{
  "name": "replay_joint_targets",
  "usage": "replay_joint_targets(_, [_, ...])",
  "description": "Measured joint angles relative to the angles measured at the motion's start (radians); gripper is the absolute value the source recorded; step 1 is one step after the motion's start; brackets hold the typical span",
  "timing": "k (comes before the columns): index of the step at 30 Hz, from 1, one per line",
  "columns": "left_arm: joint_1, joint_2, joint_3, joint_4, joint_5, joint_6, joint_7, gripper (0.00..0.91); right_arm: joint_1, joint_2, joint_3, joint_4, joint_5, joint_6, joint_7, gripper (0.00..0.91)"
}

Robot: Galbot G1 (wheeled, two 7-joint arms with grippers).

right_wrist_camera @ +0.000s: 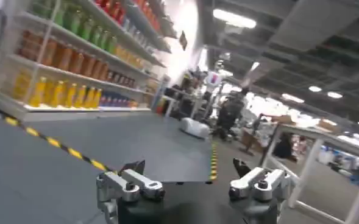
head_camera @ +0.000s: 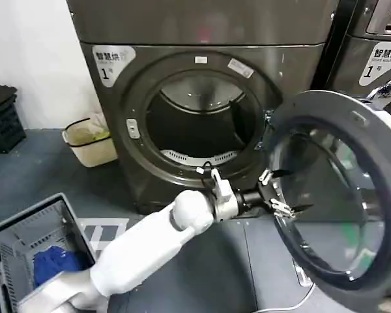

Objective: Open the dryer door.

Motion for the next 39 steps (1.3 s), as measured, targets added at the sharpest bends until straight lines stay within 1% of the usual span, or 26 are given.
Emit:
replay_joint_targets(5, [-0.034,-0.050,0.016,0.053,0.016,-0.002,-0.021,0.907,0.004,0.000,0.016,0.006,-0.004,-0.001,0.097,0.907])
replay_joint_targets(14, [-0.080,-0.120,0.041,0.140,0.029,-0.008,-0.022,0.907,-0.013,-0.001,0.055,0.037,-0.053,0.002,0.182,0.907])
replay_joint_targets(21, [-0.109,-0.176,0.046,0.207,0.039,-0.009,-0.023,0.907,-0.036,-0.001,0.082,0.021,-0.103,0.042,0.217,0.907])
replay_joint_targets(24, [-0.117,-0.195,0.046,0.229,0.040,-0.009,-0.023,0.907,-0.039,-0.001,0.092,0.003,-0.119,0.055,0.227,0.907])
replay_joint_targets(28, [-0.121,-0.216,0.046,0.255,0.042,-0.009,-0.023,0.907,-0.032,-0.001,0.115,-0.037,-0.165,0.078,0.233,0.907])
replay_joint_targets(31, [-0.123,-0.225,0.049,0.266,0.043,-0.011,-0.022,0.907,-0.028,-0.001,0.141,-0.086,-0.211,0.087,0.230,0.907])
replay_joint_targets(35, [-0.128,-0.235,0.052,0.278,0.043,-0.014,-0.021,0.907,-0.035,-0.001,0.172,-0.162,-0.257,0.117,0.227,0.907])
replay_joint_targets(39, [-0.132,-0.247,0.055,0.292,0.043,-0.017,-0.021,0.907,-0.037,-0.001,0.192,-0.215,-0.274,0.137,0.228,0.907])
